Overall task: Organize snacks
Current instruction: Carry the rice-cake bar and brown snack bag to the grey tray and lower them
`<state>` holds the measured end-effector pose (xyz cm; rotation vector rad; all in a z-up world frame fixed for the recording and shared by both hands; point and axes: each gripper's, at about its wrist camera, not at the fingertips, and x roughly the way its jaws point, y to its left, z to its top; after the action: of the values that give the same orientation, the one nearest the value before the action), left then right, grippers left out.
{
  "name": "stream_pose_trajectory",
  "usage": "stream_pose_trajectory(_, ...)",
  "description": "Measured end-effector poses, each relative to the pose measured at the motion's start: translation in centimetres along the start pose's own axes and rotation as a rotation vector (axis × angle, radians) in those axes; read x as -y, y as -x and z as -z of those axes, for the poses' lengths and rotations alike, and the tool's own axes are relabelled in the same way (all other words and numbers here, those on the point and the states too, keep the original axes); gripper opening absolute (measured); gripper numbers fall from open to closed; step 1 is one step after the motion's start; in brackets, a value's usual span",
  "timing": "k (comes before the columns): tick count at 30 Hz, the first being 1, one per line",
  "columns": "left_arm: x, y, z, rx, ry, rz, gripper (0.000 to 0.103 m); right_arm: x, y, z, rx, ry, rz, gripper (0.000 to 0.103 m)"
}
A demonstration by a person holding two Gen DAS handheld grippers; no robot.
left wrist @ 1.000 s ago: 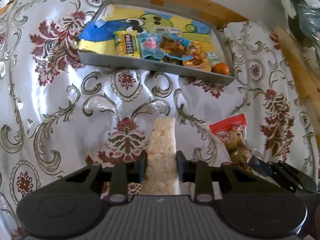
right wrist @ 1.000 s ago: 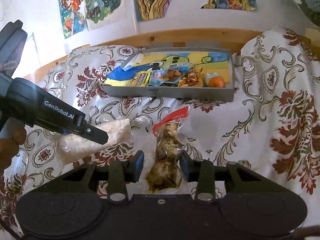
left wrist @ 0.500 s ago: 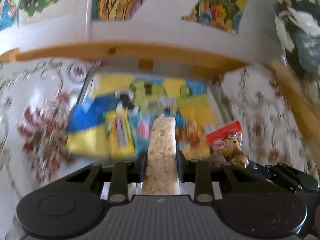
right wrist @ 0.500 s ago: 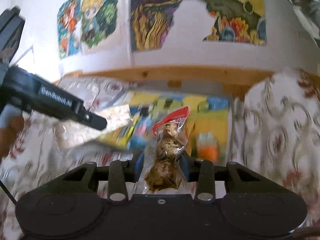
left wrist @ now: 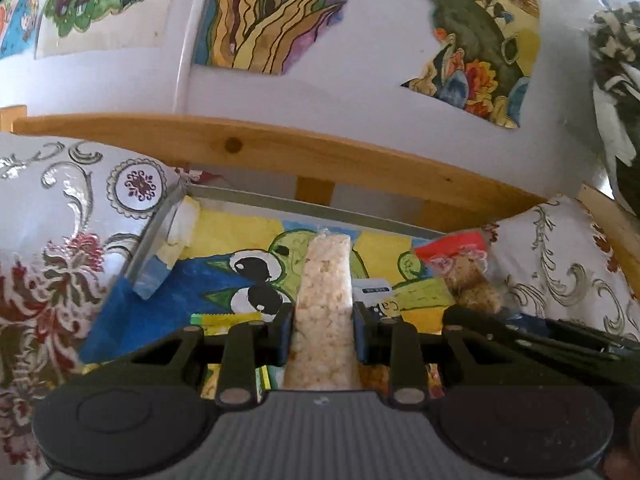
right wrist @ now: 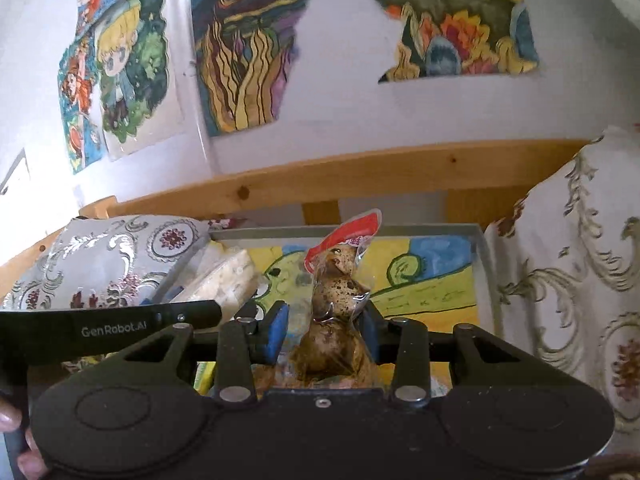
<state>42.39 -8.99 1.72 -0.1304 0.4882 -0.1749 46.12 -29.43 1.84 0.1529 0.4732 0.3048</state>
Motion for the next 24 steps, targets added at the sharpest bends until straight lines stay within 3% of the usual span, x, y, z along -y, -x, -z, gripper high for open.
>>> stream_pose_trajectory(15,-2.2,-4.4,1.0,-0.041,0.061,0.041,0.033,-0.4,-4.2,0.5,-0.06,0.046,0.021,0.042)
stream_pose_trajectory(24,-2.4,-4.6,1.4,-0.029,0.056,0.04,0.034,-0.3,-5.0,1.4,-0.074,0.041,0.048,0.045)
